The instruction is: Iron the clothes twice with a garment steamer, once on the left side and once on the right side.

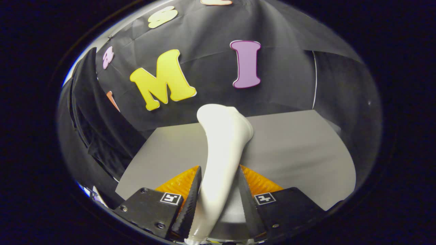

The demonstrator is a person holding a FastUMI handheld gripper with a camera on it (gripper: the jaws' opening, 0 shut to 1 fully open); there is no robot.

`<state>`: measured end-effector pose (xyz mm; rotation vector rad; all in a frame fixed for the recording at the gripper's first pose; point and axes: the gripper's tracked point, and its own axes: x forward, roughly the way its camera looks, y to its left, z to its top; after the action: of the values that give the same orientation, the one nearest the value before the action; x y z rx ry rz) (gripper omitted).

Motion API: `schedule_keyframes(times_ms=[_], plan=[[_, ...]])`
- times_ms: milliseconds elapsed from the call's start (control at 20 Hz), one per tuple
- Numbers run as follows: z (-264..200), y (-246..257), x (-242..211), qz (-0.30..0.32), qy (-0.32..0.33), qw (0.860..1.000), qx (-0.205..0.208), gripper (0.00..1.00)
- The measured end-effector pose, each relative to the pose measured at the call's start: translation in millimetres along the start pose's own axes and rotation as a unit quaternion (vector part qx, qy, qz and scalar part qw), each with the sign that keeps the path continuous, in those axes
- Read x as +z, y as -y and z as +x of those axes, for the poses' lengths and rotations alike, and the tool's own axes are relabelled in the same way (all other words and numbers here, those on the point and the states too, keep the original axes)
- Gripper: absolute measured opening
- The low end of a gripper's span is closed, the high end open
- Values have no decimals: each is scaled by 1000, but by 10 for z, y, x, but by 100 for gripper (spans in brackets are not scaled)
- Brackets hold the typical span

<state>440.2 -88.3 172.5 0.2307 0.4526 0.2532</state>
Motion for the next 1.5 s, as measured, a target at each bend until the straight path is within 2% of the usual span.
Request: schedule_keyframes(times_ms=[300, 600, 800, 1100, 1250, 1500], plan=[[108, -42, -7, 49, -18, 999, -7, 50], [25, -50, 17, 84, -7, 996, 0, 38], [-162, -257, 93, 51, 28, 998, 2, 33], [-653, -767, 143, 29, 86, 996, 25, 31], [-968, -1073, 216, 15, 126, 992, 23, 31], [-1577, -1781, 448, -55, 198, 979, -1, 31]])
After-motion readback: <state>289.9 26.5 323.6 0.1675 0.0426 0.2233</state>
